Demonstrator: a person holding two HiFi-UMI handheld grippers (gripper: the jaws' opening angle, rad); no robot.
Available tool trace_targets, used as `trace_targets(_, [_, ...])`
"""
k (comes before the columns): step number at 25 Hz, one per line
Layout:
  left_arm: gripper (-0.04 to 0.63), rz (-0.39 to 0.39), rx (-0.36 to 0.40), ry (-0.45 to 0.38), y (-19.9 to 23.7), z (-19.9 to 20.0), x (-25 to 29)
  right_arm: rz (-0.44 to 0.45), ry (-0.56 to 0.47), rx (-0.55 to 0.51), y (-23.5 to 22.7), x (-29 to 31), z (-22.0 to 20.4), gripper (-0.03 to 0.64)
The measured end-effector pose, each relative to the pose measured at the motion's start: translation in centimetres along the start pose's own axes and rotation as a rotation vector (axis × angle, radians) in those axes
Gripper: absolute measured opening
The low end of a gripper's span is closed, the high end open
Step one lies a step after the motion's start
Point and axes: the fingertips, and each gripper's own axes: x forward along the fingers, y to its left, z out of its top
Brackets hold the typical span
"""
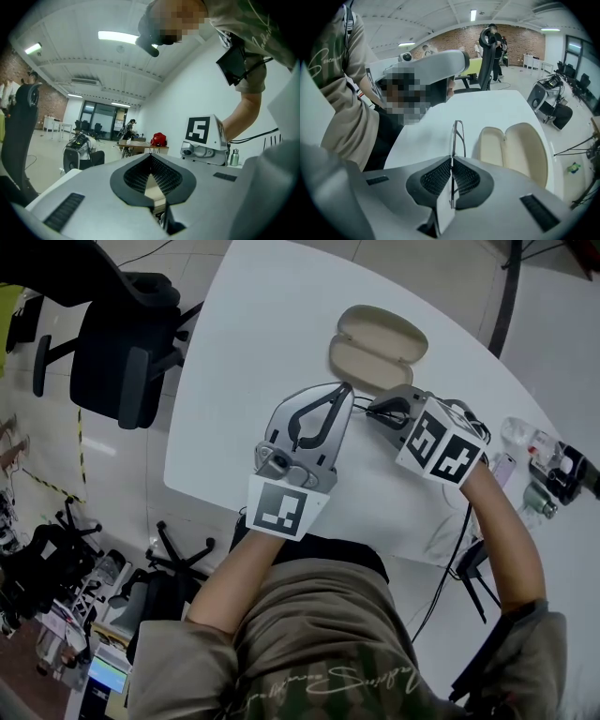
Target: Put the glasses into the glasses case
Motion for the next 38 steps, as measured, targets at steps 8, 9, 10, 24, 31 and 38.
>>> trace_targets(8, [0.005, -0.079, 0.117, -0.021, -0.8, 2.1, 1.4, 0.011, -0.020, 0.027, -1.2, -0.2, 0.1, 0.028])
trace_targets(9, [0.005, -0.074, 0.110, -0.021, -0.6, 2.1, 1.4, 0.009, -0.021, 0.030, -1.4, -0.3, 0.1, 0.028])
trace_targets(10, [0.006, -0.068, 0.103, -0.022, -0.2, 2.1, 1.3, 0.008, -0.024, 0.034, -1.7, -0.4, 0.2, 0.028])
trace_targets(24, [0.005, -0.079, 0.082, -0.003, 1.8, 1.4, 1.2, -0.020, -0.048, 0.062, -4.2, -0.6, 1.2, 0.028])
trace_targets(31, [0.006, -0.078, 0.078, 0.007, 1.9, 0.9, 1.5, 0.000, -0.065, 0.090, -4.6, -0.2, 1.2, 0.028])
trace_targets(38, [0.005, -0.075, 0.071, 0.011, 1.7, 0.5, 1.5, 0.003, -0.058, 0.099, -4.7, 0.5, 0.5, 0.028])
